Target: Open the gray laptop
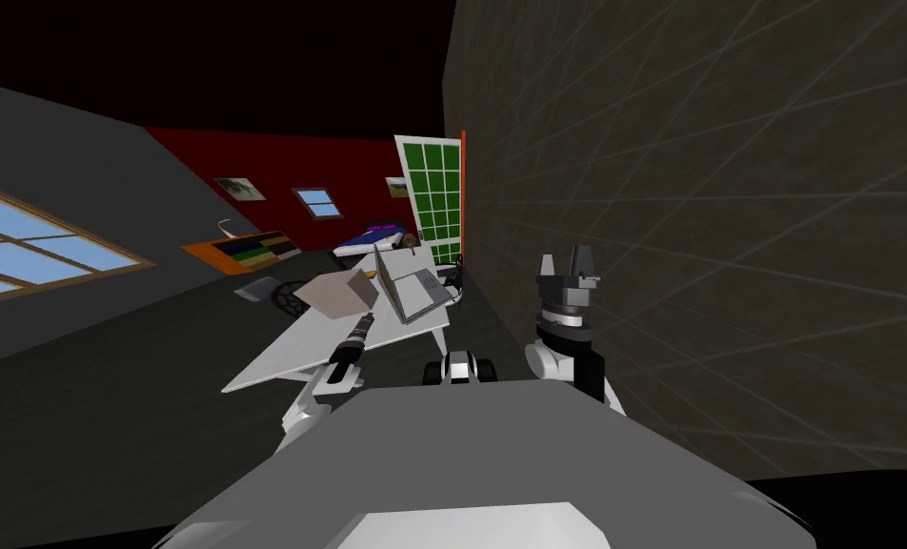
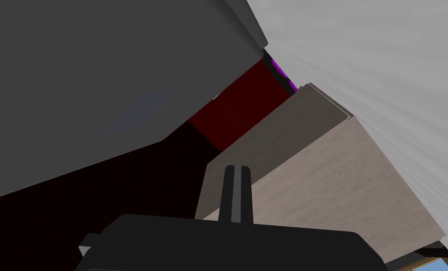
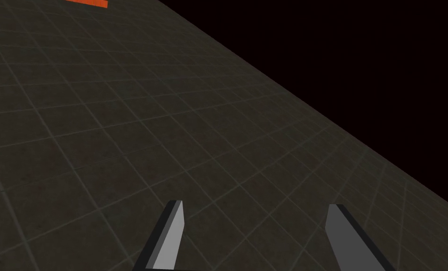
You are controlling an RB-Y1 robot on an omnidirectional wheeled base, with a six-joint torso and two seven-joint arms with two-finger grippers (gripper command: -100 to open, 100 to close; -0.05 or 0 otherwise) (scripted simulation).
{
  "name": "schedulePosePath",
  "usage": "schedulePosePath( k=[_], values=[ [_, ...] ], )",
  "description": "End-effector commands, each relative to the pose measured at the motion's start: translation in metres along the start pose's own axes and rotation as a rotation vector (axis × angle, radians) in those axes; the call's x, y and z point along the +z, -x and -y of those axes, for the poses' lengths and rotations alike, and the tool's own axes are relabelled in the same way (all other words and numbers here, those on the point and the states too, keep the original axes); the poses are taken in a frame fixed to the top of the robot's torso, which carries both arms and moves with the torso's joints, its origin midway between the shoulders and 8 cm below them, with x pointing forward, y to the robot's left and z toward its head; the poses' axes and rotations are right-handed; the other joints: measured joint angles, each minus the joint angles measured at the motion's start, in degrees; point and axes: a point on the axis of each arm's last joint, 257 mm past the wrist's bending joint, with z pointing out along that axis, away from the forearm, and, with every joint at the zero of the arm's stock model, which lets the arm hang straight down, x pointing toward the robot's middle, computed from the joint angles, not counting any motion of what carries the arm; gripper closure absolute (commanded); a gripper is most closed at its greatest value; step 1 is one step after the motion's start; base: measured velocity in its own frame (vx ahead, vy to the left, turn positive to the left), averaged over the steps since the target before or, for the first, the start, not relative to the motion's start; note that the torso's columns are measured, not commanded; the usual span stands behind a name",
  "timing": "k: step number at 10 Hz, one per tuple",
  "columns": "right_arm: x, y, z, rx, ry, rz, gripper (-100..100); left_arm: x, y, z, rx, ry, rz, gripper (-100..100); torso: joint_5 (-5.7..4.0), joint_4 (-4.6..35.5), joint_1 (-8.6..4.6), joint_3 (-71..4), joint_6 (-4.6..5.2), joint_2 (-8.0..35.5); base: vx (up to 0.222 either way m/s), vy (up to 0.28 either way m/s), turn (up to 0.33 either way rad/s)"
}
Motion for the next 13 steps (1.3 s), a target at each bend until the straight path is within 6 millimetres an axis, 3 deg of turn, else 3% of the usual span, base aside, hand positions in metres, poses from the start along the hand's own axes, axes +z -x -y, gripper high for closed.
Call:
schedulePosePath(
  k=[1, 8, 9, 10, 13],
  values=[
    [0.000, 0.000, 0.000, 0.000, 0.000, 0.000, 0, 0.007, -0.028, 0.031, 0.006, -0.044, -0.040, 100, -0.03, 0.0, -0.06, 0.0, -0.05, 0.0, 0.028, 0.052, 0.293],
    [0.000, 0.000, 0.000, 0.000, 0.000, 0.000, 0, 0.008, -0.106, 0.107, 0.006, -0.155, -0.154, 100, 0.00, 0.0, -0.01, 0.0, 0.01, 0.0, 0.032, 0.046, 0.214],
    [0.000, 0.000, 0.000, 0.000, 0.000, 0.000, 0, 0.009, -0.097, 0.097, 0.005, -0.142, -0.142, 100, -0.02, 0.0, -0.03, 0.0, -0.06, 0.0, 0.018, 0.013, 0.042],
    [0.000, 0.000, 0.000, 0.000, 0.000, 0.000, 0, 0.008, -0.095, 0.097, 0.032, -0.141, -0.139, -100, -0.03, 0.0, -0.06, 0.0, -0.02, 0.0, 0.002, -0.095, 0.026],
    [0.000, 0.000, 0.000, 0.001, 0.000, 0.000, 0, 0.007, -0.089, 0.097, 0.072, -0.138, -0.130, -100, -0.07, 0.0, -0.19, 0.1, -0.04, 0.1, -0.031, -0.169, 0.048]
  ],
)
